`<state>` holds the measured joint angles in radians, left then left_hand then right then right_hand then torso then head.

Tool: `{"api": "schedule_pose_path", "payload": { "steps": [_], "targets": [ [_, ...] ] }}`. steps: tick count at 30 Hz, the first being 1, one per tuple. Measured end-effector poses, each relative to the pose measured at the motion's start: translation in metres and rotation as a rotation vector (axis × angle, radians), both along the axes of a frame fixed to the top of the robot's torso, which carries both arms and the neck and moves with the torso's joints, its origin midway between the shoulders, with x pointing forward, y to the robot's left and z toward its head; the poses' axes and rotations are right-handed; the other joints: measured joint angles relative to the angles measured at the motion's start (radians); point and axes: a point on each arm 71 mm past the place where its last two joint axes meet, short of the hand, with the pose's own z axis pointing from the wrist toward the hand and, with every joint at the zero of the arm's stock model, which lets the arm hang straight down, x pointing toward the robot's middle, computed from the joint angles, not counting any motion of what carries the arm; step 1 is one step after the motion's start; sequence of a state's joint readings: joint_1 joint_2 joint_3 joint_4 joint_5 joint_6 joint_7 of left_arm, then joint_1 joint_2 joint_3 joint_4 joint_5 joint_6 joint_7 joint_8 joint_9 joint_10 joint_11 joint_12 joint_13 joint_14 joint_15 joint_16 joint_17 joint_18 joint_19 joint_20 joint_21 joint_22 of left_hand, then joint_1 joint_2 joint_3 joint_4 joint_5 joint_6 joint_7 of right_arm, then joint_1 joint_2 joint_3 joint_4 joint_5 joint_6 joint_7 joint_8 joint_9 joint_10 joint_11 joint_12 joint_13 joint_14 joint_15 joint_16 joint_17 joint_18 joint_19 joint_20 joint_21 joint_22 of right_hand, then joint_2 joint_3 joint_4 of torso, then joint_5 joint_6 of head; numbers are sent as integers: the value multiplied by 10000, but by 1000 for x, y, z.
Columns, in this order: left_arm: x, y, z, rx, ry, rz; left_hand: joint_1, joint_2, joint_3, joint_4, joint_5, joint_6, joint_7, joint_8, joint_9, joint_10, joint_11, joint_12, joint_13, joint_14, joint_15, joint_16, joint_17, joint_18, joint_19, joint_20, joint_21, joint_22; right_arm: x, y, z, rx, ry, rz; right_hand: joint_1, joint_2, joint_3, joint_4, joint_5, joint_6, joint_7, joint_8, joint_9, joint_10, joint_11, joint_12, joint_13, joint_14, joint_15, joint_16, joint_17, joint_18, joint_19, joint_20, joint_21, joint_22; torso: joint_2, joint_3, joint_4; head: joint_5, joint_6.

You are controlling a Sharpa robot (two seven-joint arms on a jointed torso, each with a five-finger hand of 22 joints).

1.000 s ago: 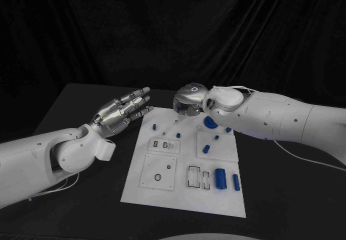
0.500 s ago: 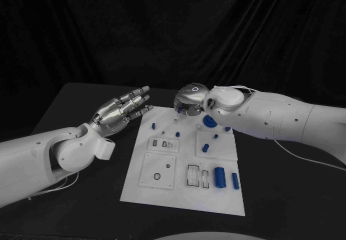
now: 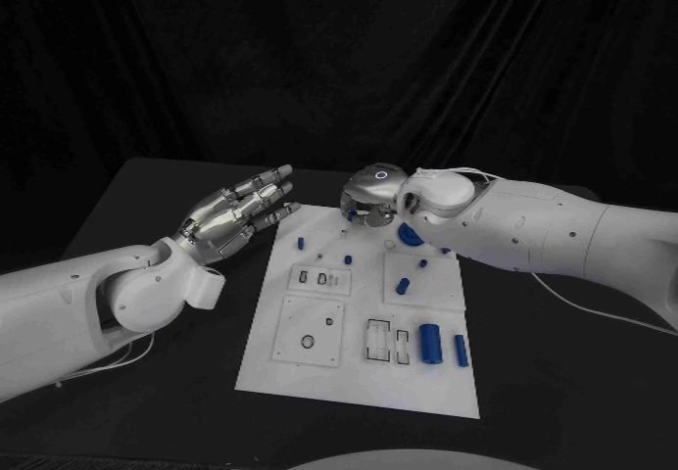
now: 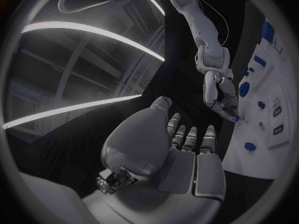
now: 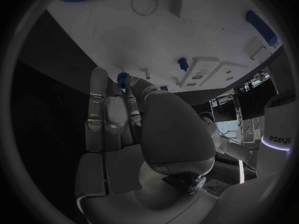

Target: Assemble the parts on the task board

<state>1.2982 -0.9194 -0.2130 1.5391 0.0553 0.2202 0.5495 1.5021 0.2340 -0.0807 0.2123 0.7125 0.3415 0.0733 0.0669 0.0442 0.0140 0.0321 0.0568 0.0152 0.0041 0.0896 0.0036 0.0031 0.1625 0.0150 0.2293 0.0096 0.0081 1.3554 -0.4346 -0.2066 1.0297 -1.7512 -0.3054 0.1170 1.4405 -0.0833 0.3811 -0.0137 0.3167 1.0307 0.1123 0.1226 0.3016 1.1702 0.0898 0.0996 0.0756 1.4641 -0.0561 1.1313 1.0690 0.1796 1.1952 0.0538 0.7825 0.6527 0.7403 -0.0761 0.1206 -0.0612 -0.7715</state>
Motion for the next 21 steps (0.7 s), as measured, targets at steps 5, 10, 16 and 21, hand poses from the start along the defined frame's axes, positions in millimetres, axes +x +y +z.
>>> {"api": "schedule_pose_path", "payload": {
  "steps": [5,10,16,21],
  "targets": [
    [0,0,0,6,7,-17,0,0,0,0,0,0,0,0,-1,-1,-1,0,0,1,0,0,0,-1,0,0,0,0,1,0,-3,-21,37,-45,-1,0,0,0,-1,-81,-28,-48,-35,0,0,-50,2,0,0,0,-58,0,-36,-36,41,56,1,0,13,-21,-22],
    [1,0,0,15,14,-25,0,0,0,0,0,0,0,0,-1,-1,-1,0,0,0,0,0,0,-1,0,0,0,0,1,1,-4,-28,70,-45,-1,-1,28,29,-2,-92,-21,-99,-57,0,0,-111,3,0,0,-47,-84,0,-71,0,41,97,1,-1,23,-24,-48],
    [1,0,-1,25,29,-43,0,0,-1,0,0,35,-36,-1,10,29,28,0,-1,0,0,0,0,0,0,0,0,0,1,1,-4,-51,107,-80,-20,-53,103,105,-22,-453,-94,-366,-159,-254,-249,-331,-12,-78,78,-128,-149,0,-261,3,80,223,-4,-5,23,-32,-54],
    [2,0,-1,31,43,-62,0,0,69,13,0,78,7,47,10,29,28,0,0,0,-1,0,0,0,0,0,0,0,1,-1,-8,-178,270,-223,1,-260,100,98,-233,-1861,-413,-564,-533,-2511,-231,-338,-109,-471,183,-658,-611,1,-597,123,80,397,-7,-6,17,-30,-54]
  ]
}}
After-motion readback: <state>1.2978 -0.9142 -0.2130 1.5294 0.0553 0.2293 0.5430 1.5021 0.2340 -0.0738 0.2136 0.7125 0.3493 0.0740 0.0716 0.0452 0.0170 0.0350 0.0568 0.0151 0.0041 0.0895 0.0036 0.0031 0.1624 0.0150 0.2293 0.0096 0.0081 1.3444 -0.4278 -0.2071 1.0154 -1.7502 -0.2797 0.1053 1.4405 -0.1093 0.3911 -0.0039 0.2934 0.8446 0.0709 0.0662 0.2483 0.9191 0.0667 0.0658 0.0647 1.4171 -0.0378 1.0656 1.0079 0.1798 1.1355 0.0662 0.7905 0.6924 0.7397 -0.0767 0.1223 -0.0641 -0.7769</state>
